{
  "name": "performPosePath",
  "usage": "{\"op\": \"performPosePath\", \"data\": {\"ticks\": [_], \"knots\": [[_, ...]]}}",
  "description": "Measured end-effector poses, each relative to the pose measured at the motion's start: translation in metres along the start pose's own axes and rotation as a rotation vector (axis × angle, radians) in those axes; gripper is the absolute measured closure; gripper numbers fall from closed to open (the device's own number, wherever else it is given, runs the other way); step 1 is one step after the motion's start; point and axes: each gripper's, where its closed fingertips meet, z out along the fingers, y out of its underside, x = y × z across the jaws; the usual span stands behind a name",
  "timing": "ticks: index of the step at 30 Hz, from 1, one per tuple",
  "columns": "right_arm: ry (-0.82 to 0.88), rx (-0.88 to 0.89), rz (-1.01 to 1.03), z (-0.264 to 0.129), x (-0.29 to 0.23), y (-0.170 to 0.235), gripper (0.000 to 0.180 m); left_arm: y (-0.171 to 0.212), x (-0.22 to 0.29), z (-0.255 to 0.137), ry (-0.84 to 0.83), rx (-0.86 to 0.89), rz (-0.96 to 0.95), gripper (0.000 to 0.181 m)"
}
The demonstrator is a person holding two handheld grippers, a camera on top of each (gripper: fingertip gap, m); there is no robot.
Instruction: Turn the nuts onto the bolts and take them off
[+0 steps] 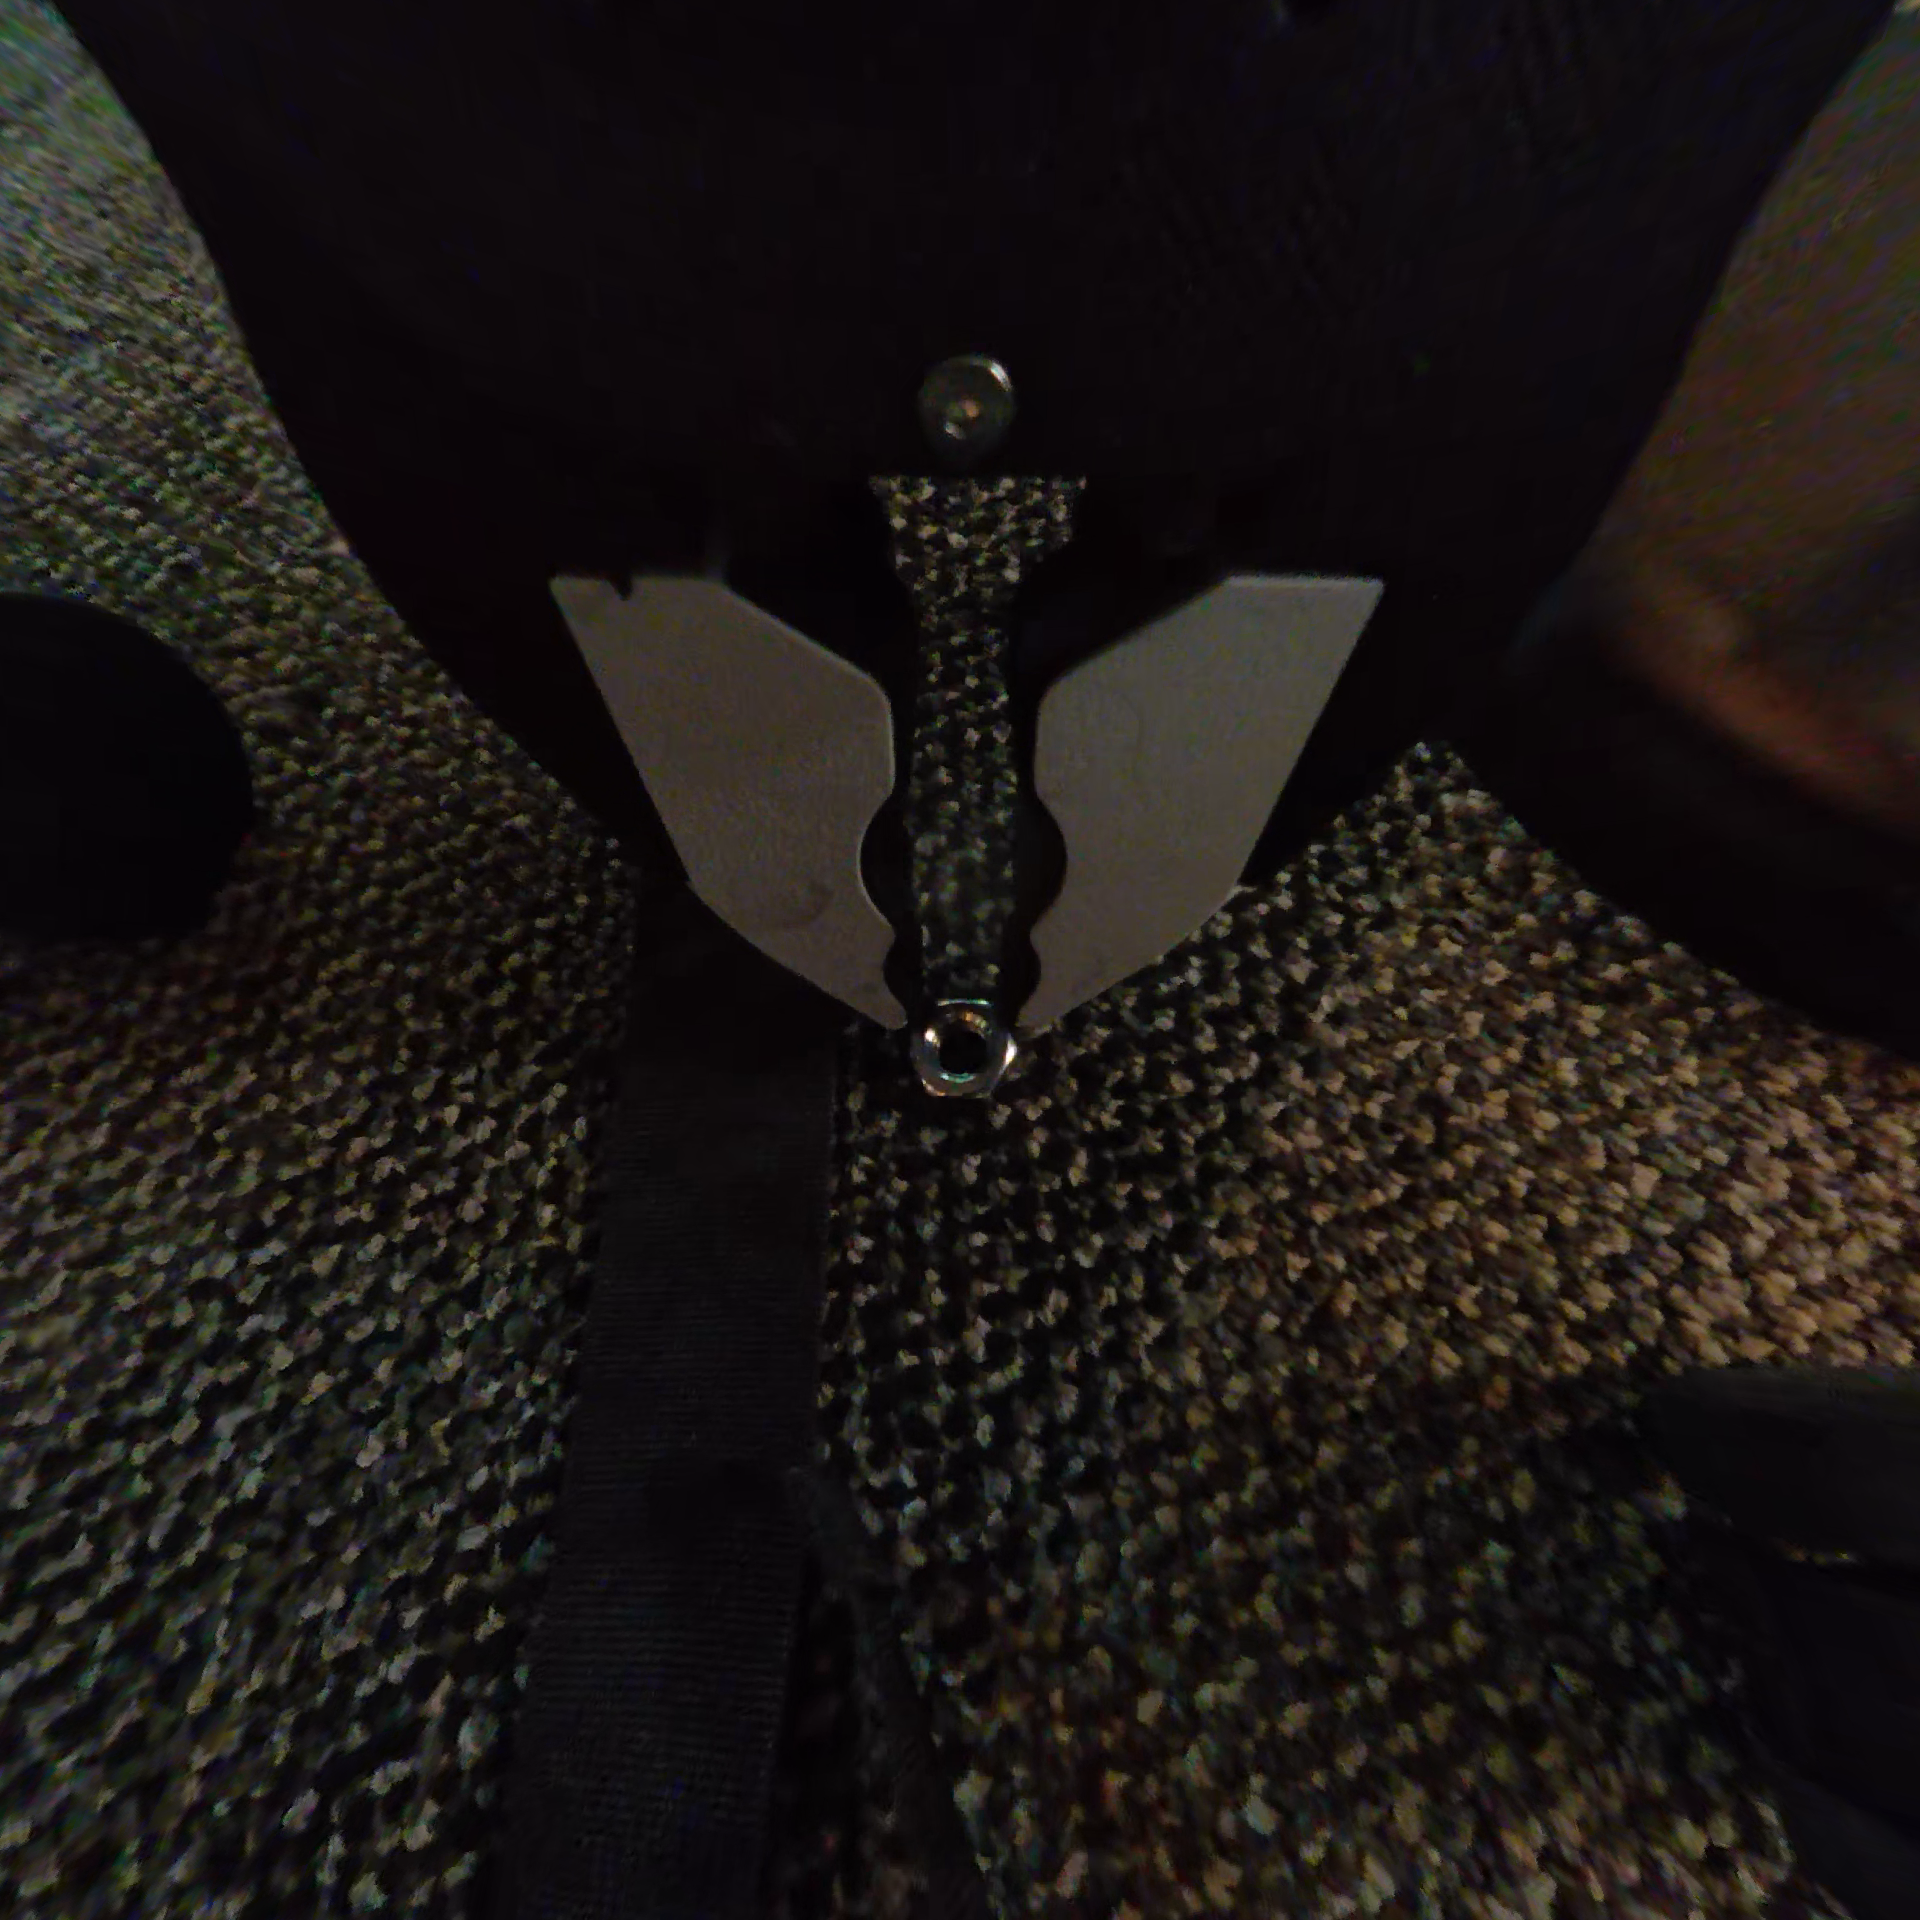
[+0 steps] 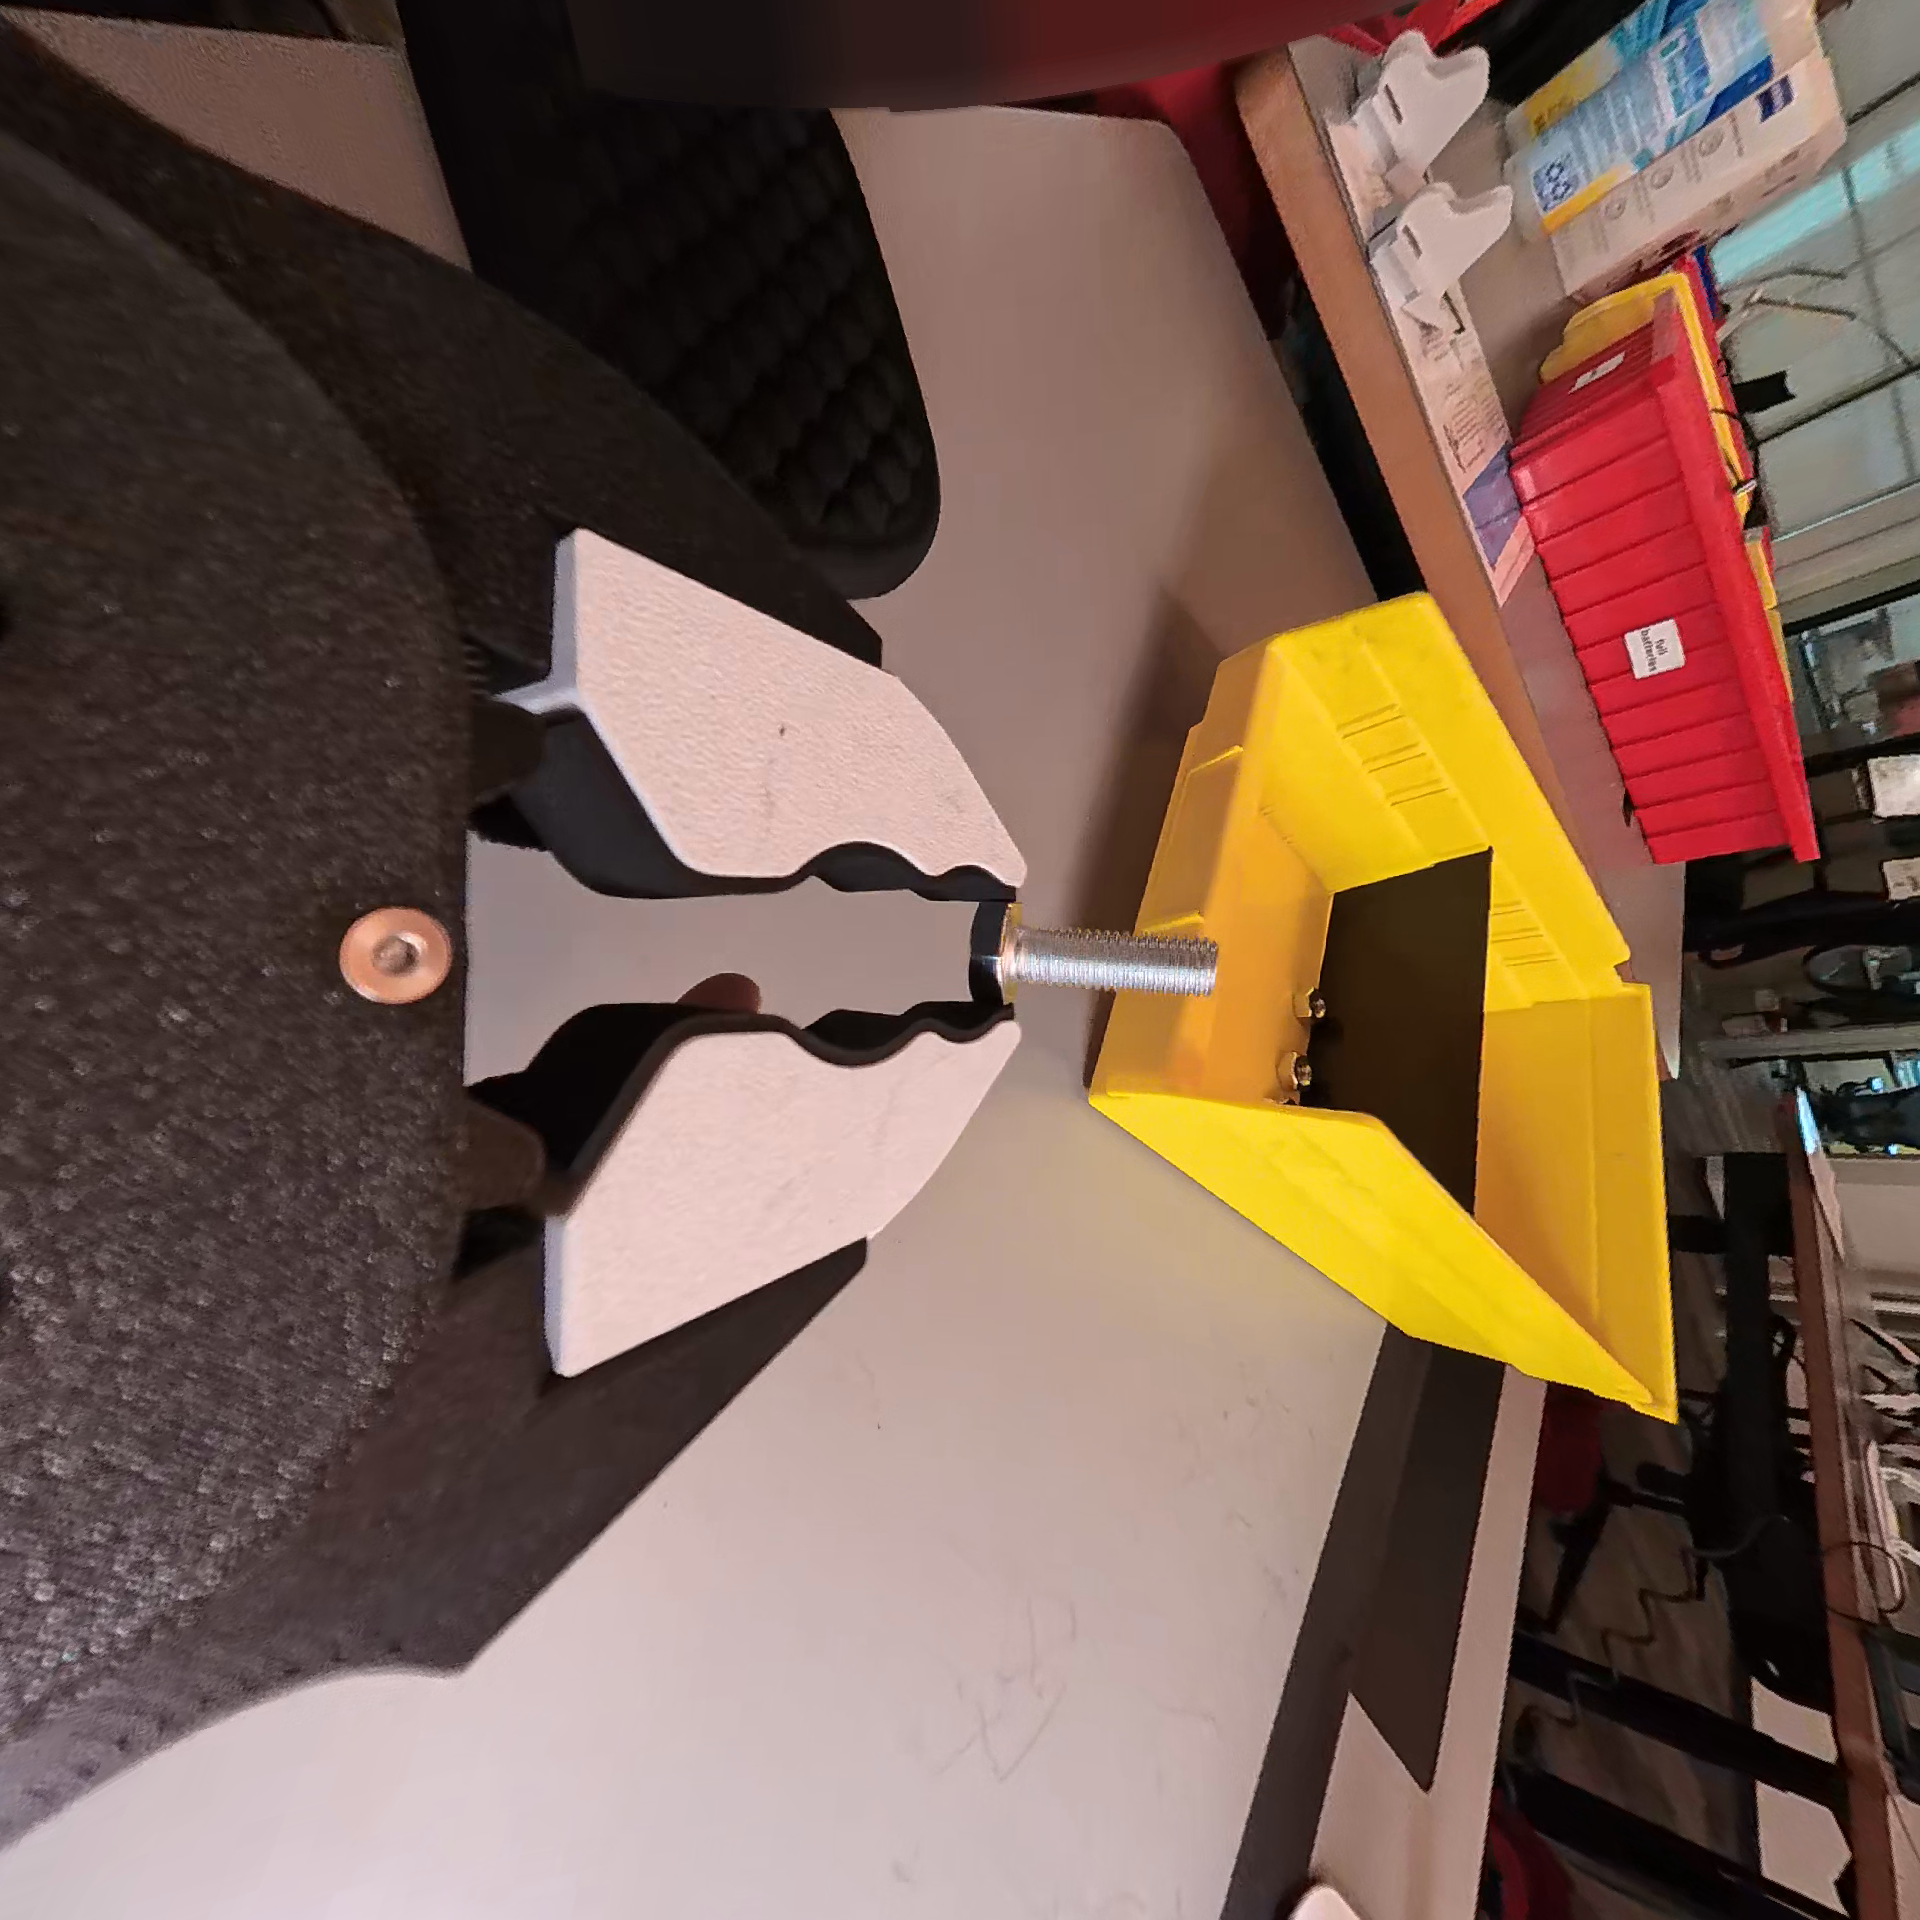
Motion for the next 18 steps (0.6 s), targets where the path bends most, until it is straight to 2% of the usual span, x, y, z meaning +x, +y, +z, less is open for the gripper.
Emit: {"op": "performPosePath", "data": {"ticks": [9, 18], "knots": [[-0.002, -0.011, 0.030, -0.002, 0.001, 0.013, 0.161, 0.002, 0.005, 0.000, -0.058, 0.020, -0.034, 0.155], [-0.021, -0.014, 0.054, -0.005, -0.001, 0.022, 0.161, 0.001, 0.002, 0.000, -0.006, -0.007, -0.082, 0.165]]}}
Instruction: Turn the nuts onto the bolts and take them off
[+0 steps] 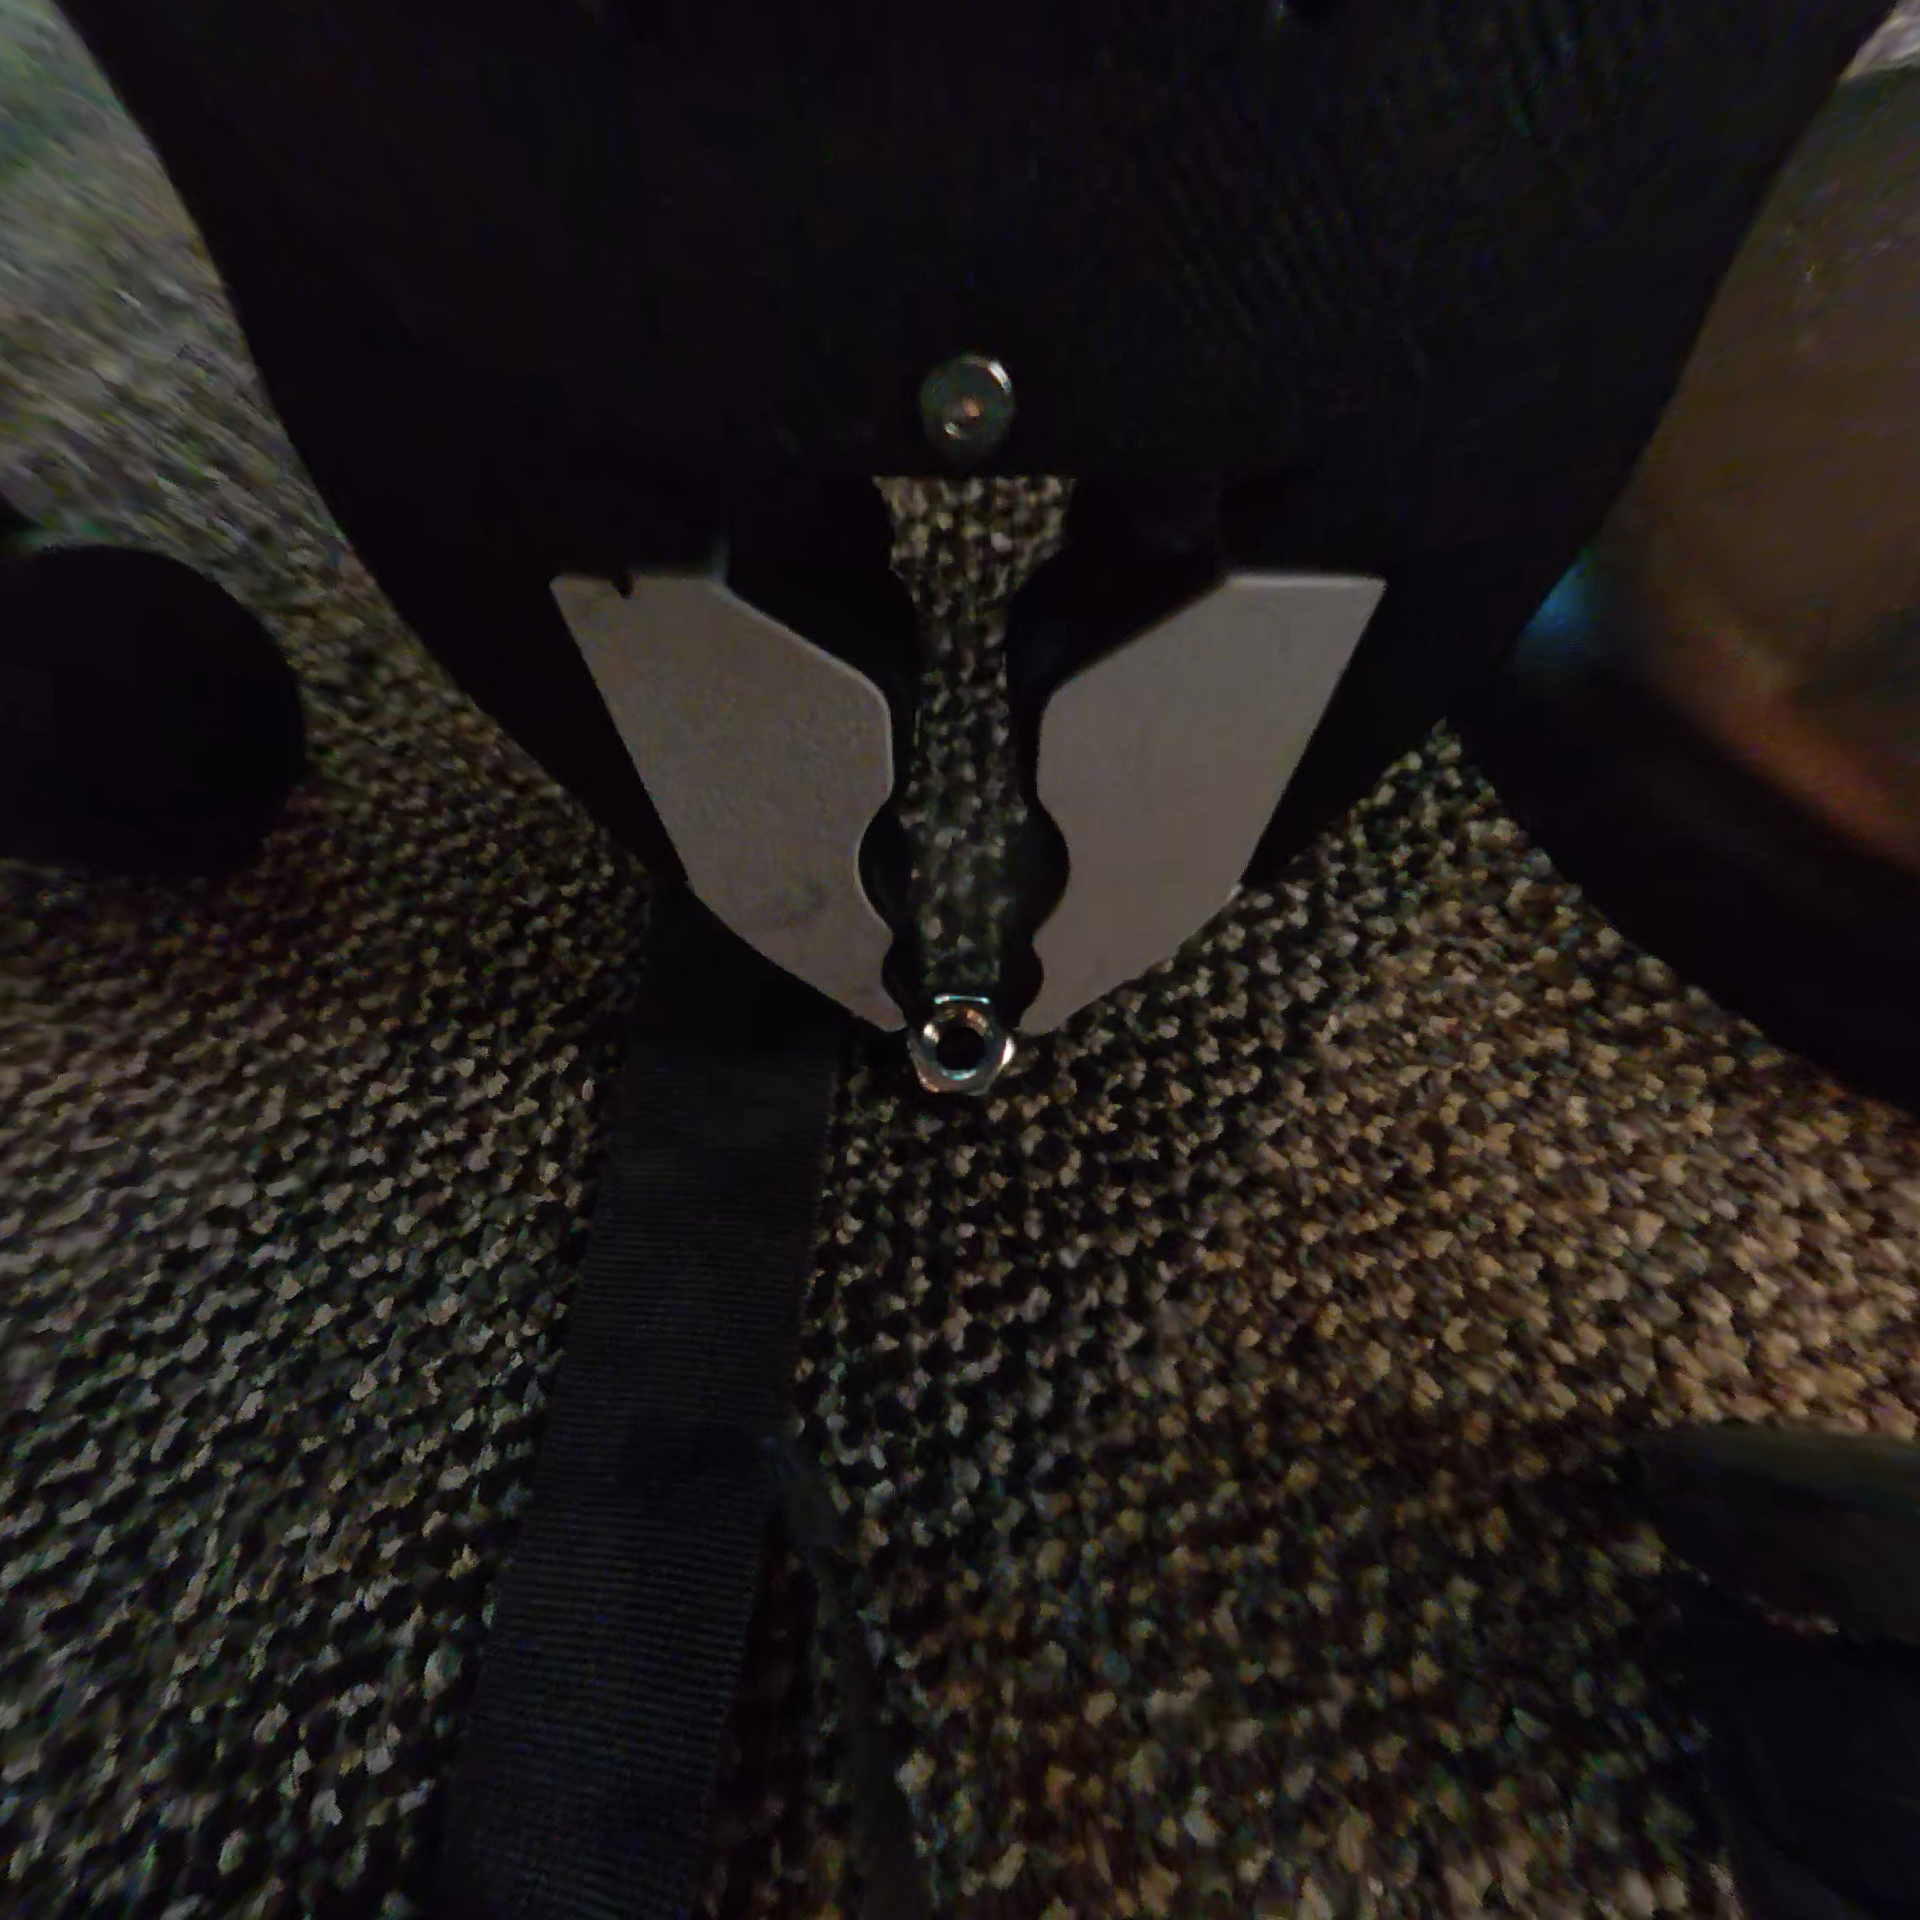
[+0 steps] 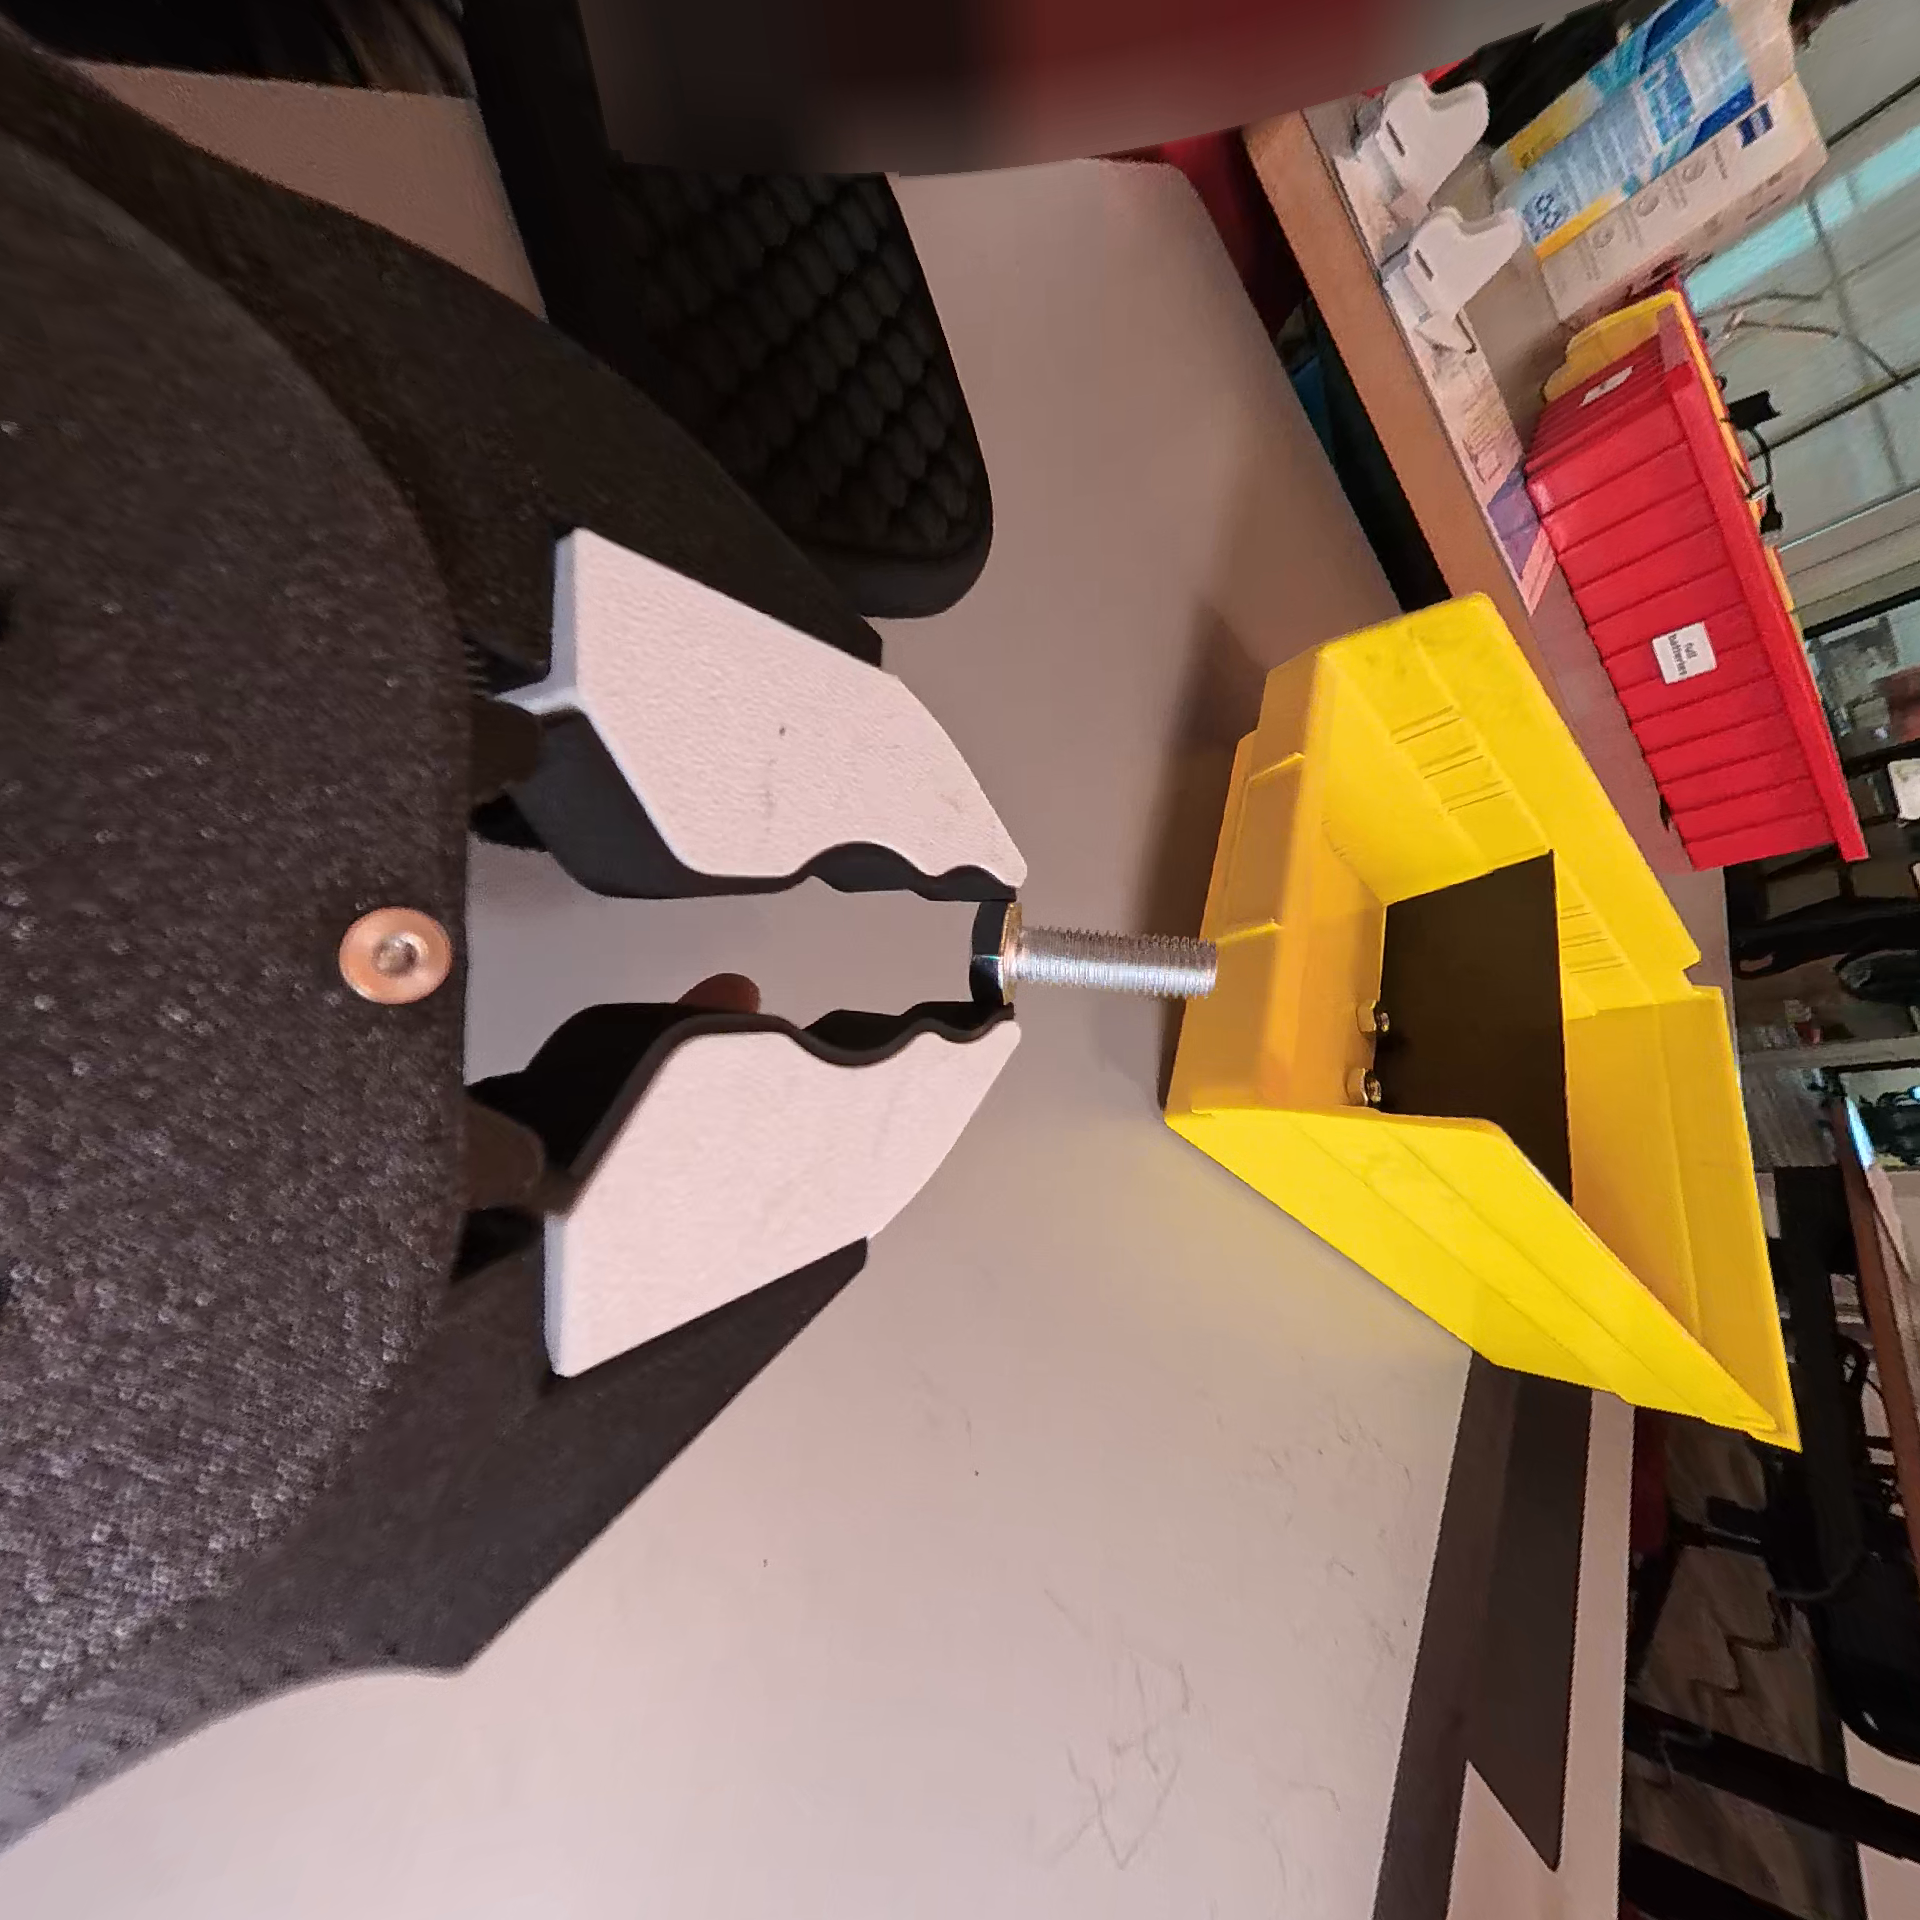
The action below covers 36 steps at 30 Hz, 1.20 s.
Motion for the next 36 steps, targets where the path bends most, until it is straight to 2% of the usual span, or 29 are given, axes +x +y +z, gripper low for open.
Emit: {"op": "performPosePath", "data": {"ticks": [4, 8, 12, 18, 22, 25, 28, 30, 33, 36], "knots": [[-0.010, 0.050, 0.016, -0.024, 0.000, -0.003, 0.162, -0.020, -0.009, -0.041, 0.025, 0.081, -0.034, 0.166], [0.005, 0.170, 0.030, -0.073, 0.012, -0.023, 0.161, -0.063, -0.006, -0.135, 0.100, 0.220, 0.025, 0.167], [0.001, 0.303, 0.058, -0.122, 0.024, -0.033, 0.161, -0.102, 0.004, -0.270, 0.153, 0.352, 0.152, 0.167], [-0.037, 0.476, 0.086, -0.196, 0.050, -0.040, 0.162, -0.156, 0.033, -0.500, 0.160, 0.591, 0.293, 0.166], [-0.084, 0.473, 0.040, -0.227, 0.068, -0.038, 0.162, -0.182, 0.094, -0.637, 0.159, 0.725, 0.457, 0.167], [-0.161, 0.440, 0.027, -0.234, 0.073, -0.036, 0.162, -0.195, 0.167, -0.714, 0.240, 0.753, 0.630, 0.167], [-0.247, 0.414, 0.017, -0.232, 0.070, -0.039, 0.162, -0.205, 0.258, -0.761, 0.359, 0.734, 0.836, 0.166], [-0.300, 0.397, -0.007, -0.227, 0.065, -0.042, 0.162, -0.207, 0.323, -0.772, 0.459, 0.694, 0.983, 0.167], [-0.352, 0.373, -0.023, -0.214, 0.059, -0.044, 0.161, -0.204, 0.416, -0.755, 0.610, 0.564, 1.195, 0.168], [-0.365, 0.341, -0.014, -0.196, 0.060, -0.037, 0.161, -0.194, 0.491, -0.713, 0.701, 0.411, 1.417, 0.168]]}}
